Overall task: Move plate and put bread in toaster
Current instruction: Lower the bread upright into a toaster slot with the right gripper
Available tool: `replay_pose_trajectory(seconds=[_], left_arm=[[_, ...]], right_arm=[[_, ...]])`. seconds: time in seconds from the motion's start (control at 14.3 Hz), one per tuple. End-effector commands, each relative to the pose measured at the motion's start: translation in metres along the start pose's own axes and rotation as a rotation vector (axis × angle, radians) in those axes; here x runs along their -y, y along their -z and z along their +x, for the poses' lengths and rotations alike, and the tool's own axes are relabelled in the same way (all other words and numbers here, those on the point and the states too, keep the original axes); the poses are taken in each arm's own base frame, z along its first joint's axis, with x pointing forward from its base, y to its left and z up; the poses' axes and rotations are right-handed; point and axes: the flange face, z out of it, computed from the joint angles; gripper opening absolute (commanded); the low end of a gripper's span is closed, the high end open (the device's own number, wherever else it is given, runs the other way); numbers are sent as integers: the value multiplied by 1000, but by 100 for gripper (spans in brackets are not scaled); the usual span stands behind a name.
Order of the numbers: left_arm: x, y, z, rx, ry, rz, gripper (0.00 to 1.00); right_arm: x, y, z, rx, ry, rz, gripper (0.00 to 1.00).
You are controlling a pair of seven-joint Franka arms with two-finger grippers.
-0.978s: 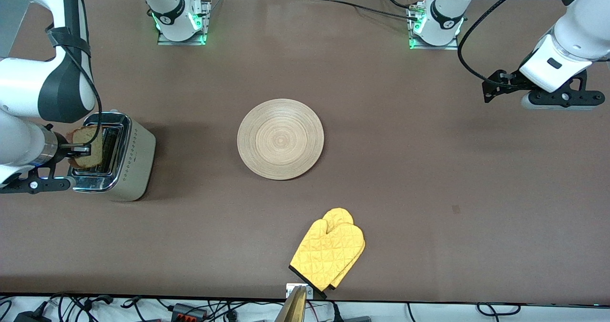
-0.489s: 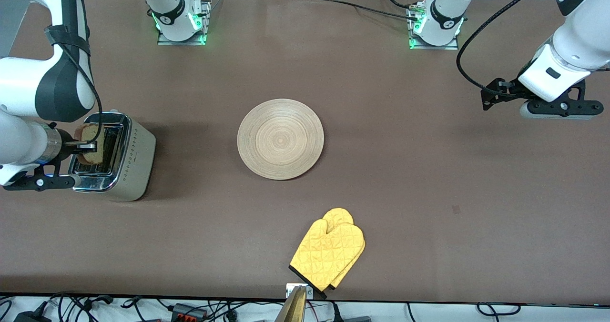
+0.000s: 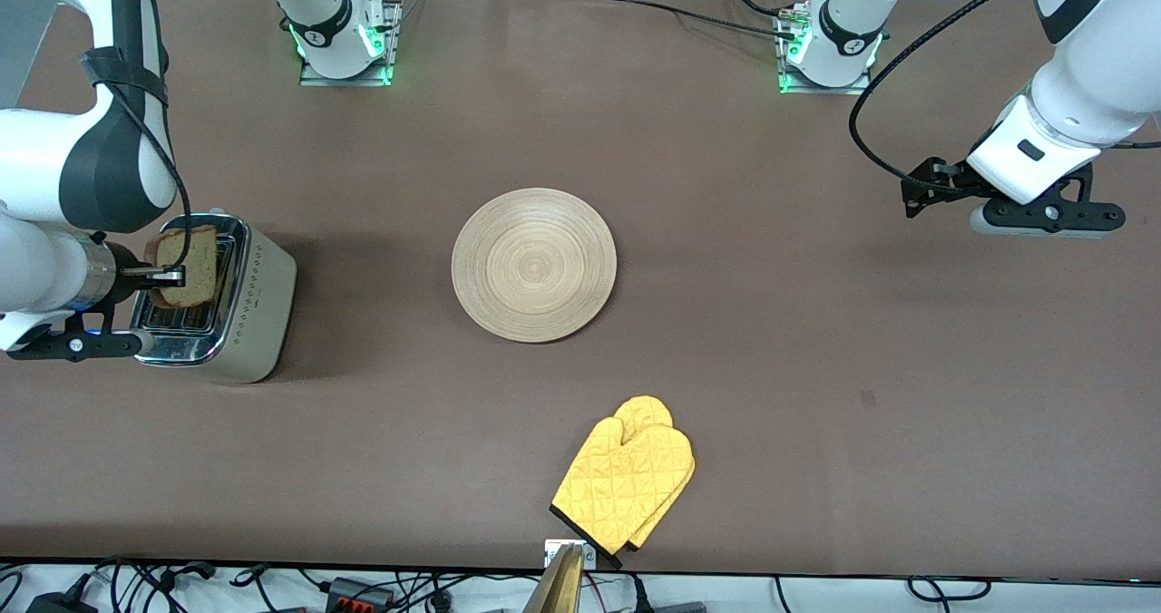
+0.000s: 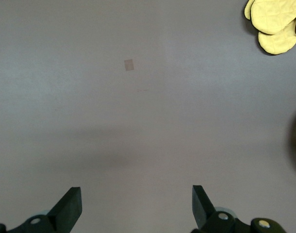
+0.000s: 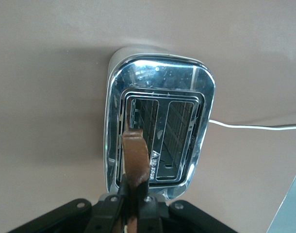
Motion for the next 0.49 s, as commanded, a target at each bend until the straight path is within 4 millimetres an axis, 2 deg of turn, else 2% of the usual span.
replay_pose_trajectory(seconds=[0.0,0.42], left_arm=[[-5,9,6,-20,-17,1,100],[-3,17,8,-31,-23,15,100]], right_arm=[[-1,5,10,-39,-11,8,0],[-6,-10,23,-54,-19,4,0]])
